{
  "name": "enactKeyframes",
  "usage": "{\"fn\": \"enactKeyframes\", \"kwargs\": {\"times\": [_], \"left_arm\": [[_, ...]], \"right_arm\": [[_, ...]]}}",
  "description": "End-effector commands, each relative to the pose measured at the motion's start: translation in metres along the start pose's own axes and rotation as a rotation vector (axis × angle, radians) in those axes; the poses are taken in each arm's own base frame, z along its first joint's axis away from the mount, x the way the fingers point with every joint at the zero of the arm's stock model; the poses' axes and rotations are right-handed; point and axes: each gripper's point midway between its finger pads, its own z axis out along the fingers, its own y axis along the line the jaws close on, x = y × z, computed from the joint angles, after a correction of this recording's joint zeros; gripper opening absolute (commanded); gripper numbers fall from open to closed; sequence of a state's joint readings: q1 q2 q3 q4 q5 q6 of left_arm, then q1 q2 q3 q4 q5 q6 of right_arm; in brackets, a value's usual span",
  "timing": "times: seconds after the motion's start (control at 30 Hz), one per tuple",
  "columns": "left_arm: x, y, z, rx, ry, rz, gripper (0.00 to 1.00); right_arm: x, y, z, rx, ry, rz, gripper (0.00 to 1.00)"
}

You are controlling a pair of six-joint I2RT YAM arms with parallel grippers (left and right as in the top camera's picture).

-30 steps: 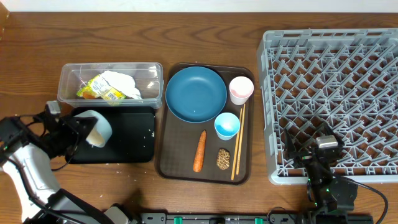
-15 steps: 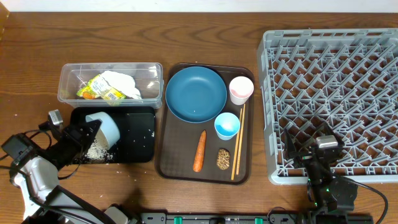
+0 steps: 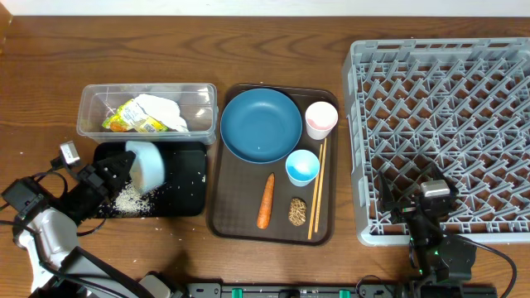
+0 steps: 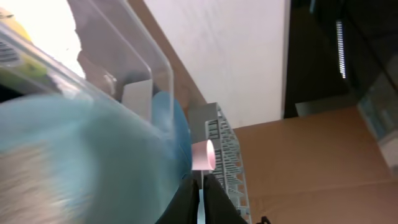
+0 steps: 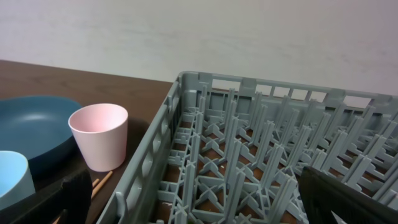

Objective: Sort waste into correct bins and load items into the dishwasher rack

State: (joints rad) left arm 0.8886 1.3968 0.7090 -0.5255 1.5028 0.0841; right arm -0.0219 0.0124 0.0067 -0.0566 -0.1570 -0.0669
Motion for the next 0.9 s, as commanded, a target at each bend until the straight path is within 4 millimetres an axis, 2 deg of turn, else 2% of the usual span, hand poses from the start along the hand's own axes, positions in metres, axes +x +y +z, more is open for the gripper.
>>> {"fn": "enactKeyframes", "kwargs": {"times": [0.0, 0.23, 0.47, 0.6, 0.8, 0.87], "left_arm": [[-0.002, -0.013, -0.002, 0.069, -0.007, 0.029, 0.06], [-0.003, -0.010, -0.002, 0.048, -0.008, 0.040, 0.06], [-0.004, 0.006, -0.002, -0.055, -0.008, 0.026, 0.06], [-0.009, 0.013, -0.002, -0.171, -0.013, 0.004, 0.07], [-0.012, -0.004, 0.004, -0.386, -0.021, 0.125, 0.17], [-0.009, -0.013, 0.008, -0.443, -0.024, 0.181, 0.26]], "right_arm": [[0.001, 0.002, 0.000, -0.009, 0.001, -0.013, 0.99], [0.001, 0.002, 0.000, -0.009, 0.001, -0.013, 0.99], [0.001, 0.002, 0.000, -0.009, 0.001, -0.013, 0.99], [0.001, 0.002, 0.000, -0.009, 0.001, -0.013, 0.99], [0.001, 0.002, 0.000, -0.009, 0.001, -0.013, 0.99], [0.001, 0.002, 0.000, -0.009, 0.001, -0.013, 0.99]]}}
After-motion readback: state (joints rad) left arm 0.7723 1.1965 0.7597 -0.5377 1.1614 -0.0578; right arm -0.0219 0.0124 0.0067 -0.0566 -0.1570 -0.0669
